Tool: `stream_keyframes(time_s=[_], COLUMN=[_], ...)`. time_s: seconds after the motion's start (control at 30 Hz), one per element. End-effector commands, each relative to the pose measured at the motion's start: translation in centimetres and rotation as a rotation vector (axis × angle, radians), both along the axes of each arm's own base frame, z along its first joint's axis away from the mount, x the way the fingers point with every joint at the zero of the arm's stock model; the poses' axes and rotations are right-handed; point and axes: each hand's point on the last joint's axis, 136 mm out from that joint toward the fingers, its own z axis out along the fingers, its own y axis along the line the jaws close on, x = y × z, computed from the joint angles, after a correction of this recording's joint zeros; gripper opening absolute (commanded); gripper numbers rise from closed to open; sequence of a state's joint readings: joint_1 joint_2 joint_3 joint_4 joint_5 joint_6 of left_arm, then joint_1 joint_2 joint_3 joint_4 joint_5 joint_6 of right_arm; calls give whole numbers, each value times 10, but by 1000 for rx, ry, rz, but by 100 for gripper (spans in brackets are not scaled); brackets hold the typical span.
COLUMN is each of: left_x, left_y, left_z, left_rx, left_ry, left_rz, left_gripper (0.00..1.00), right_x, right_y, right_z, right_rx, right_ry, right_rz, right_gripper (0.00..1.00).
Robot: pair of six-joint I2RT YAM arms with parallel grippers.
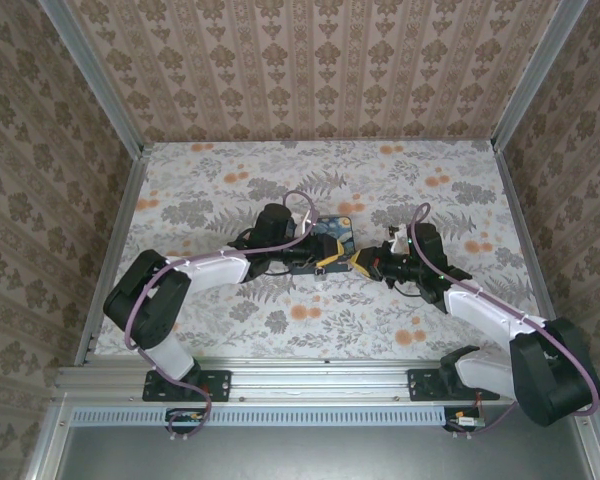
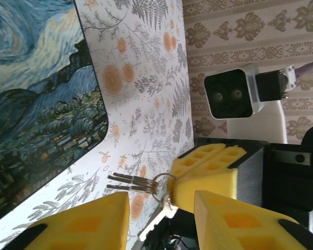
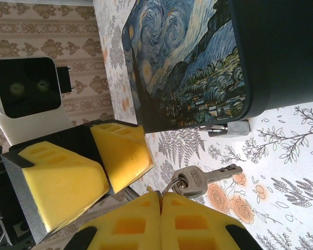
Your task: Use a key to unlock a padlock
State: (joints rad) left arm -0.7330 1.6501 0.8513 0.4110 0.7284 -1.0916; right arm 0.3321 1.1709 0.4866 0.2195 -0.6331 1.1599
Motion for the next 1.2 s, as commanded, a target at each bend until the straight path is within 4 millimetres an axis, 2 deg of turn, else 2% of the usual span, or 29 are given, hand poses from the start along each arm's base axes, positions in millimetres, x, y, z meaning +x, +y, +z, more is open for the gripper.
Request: stream_keyframes(time_s=[0.0, 0.13, 0.37, 0.67, 0.87, 1.17], left_x=[-2, -5, 1, -8, -10, -11], left_y=[-3, -5, 6, -5, -6, -9], left_z=[5, 5, -8, 12, 11, 19], left_rx=[-49, -59, -7, -74, -75, -107], left_ry=[19, 32, 34, 17, 22, 11], left_rz=[-11, -26, 5, -57, -62, -80], left_gripper=[38, 37, 37, 32, 30, 16], right_x=[5, 10, 10, 16, 15, 14], right_y=[1, 2, 3, 5, 4, 6], right_z=[7, 11, 17, 21, 24, 25], right_rx=[22, 41, 41, 51, 49, 58], right_ry=[-30, -41, -52, -65, -73, -78], right_rz=[-23, -37, -31, -36, -39, -39], right_gripper=[8, 8, 7, 7, 7, 8])
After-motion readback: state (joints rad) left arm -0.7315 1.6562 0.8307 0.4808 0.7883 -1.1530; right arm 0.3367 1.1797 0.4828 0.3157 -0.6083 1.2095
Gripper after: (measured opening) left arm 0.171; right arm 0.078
